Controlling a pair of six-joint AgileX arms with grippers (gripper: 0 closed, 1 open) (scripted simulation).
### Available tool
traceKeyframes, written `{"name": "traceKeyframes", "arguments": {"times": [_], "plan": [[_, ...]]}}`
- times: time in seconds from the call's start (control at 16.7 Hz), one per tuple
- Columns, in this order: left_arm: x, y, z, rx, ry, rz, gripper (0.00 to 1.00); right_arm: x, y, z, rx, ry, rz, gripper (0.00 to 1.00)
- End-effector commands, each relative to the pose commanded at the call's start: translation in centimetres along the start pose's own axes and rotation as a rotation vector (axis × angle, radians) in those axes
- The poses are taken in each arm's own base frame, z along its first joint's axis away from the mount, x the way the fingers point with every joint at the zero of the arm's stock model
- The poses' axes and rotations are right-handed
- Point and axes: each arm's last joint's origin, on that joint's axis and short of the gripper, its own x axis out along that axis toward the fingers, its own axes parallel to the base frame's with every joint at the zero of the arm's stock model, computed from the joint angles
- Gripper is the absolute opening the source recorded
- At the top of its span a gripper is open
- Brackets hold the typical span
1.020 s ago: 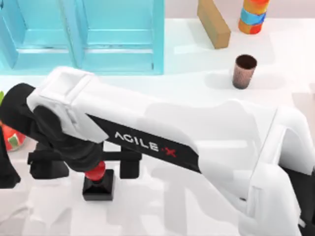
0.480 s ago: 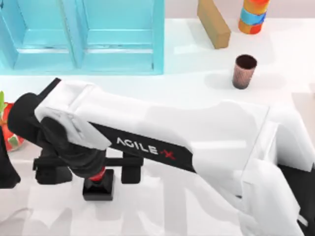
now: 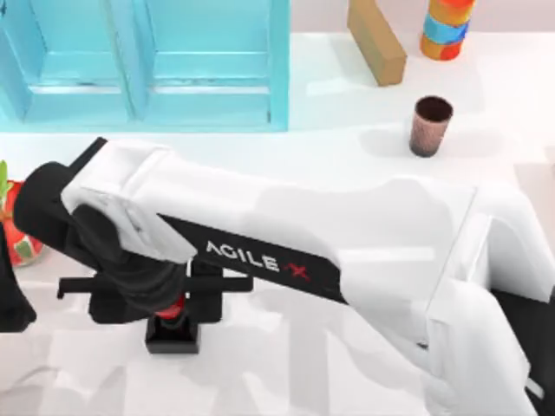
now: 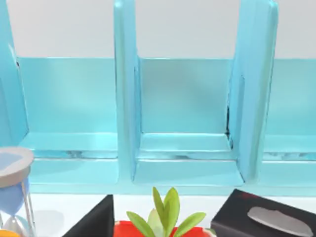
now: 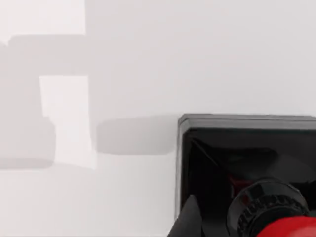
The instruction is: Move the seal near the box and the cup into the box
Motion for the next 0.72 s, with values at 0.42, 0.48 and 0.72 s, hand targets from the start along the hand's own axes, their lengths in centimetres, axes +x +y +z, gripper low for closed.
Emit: {"name": "traceKeyframes", "arguments": {"times": [0.42, 0.48, 0.72], "plan": [[0.0, 0.0, 0.0, 0.0, 0.0, 0.0, 1.0, 0.0, 0.0, 0.0, 0.0, 0.0, 0.0, 0.0], [0.0, 0.0, 0.0, 0.0, 0.0, 0.0, 1.0, 0.0, 0.0, 0.0, 0.0, 0.0, 0.0, 0.0], [0.0, 0.0, 0.0, 0.0, 0.0, 0.0, 1.0, 0.0, 0.0, 0.0, 0.0, 0.0, 0.0, 0.0]]}}
